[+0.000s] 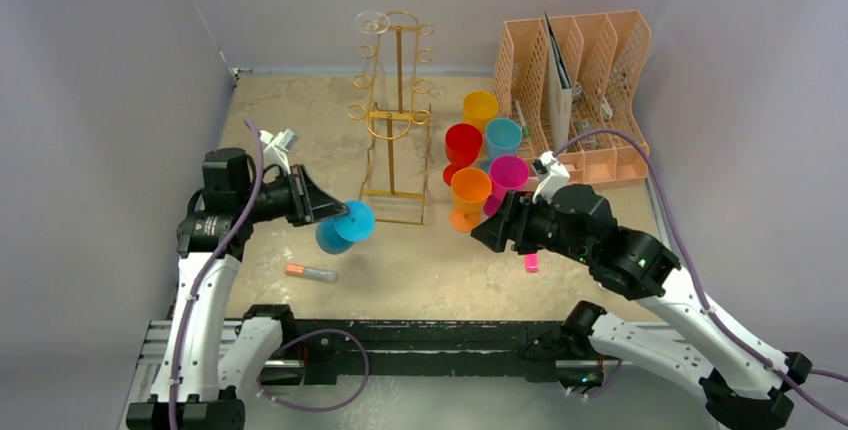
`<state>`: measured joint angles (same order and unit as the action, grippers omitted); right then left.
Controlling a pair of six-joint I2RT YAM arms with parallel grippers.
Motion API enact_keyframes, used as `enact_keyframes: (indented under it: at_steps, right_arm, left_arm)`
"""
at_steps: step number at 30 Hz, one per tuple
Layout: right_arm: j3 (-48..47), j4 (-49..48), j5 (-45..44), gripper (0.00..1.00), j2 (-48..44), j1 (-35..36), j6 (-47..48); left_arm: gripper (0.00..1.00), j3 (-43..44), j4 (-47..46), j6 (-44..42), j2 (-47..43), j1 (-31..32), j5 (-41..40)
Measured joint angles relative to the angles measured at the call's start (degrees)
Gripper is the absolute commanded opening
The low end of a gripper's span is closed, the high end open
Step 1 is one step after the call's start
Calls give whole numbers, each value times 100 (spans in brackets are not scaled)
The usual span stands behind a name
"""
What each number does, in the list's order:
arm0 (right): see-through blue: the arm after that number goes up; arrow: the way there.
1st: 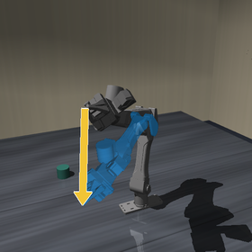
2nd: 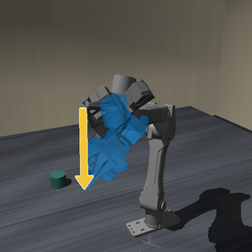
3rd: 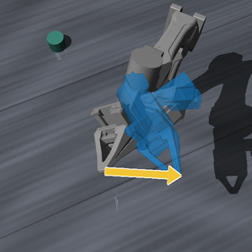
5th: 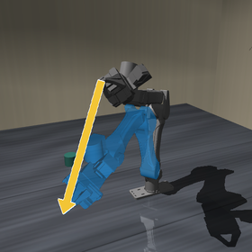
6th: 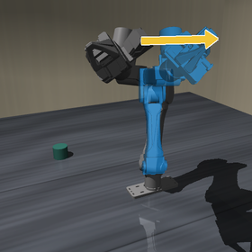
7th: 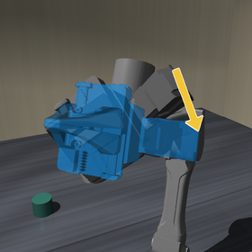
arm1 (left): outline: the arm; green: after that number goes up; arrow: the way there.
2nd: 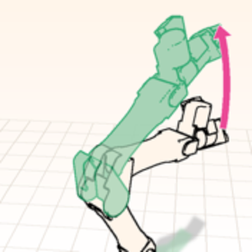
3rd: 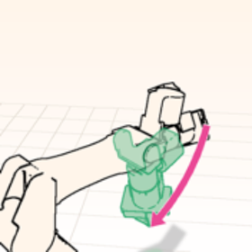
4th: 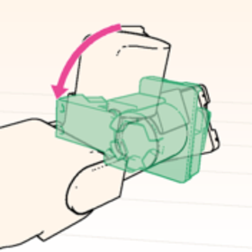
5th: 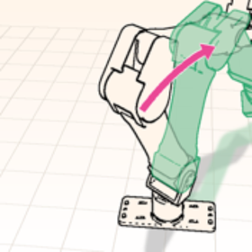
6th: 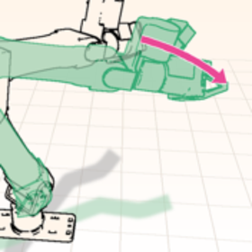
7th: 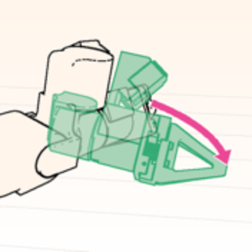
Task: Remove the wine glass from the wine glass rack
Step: Place the wine glass at the center of the board.
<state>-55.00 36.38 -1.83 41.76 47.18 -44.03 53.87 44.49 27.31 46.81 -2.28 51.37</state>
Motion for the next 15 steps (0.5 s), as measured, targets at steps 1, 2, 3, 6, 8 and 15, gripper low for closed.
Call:
enact_keyframes:
  at_steps: [1, 2, 3, 6, 8, 15]
  right_arm:
    - [0, -24, 20, 75, 26, 0, -11]
    - [0, -50, 39, 76, 26, 0, -17]
    - [2, -81, 76, 77, 31, 0, -31]
    - [35, -219, 212, 79, 72, 0, -35]
    - [57, -326, 317, 79, 72, 0, -35]
    - [350, -1261, 1126, 78, 175, 0, -212]
  left_arm:
    - [0, 0, -42, -13, 4, 103, 118]
    - [0, 0, -79, -17, 15, 212, 225]
    - [0, 0, -122, -37, 55, 367, 356]
    - [0, 0, -114, -127, 221, 741, 588]
    - [0, 0, -44, -162, 302, 988, 592]
    - [0, -133, -363, 52, 151, 1375, 984]
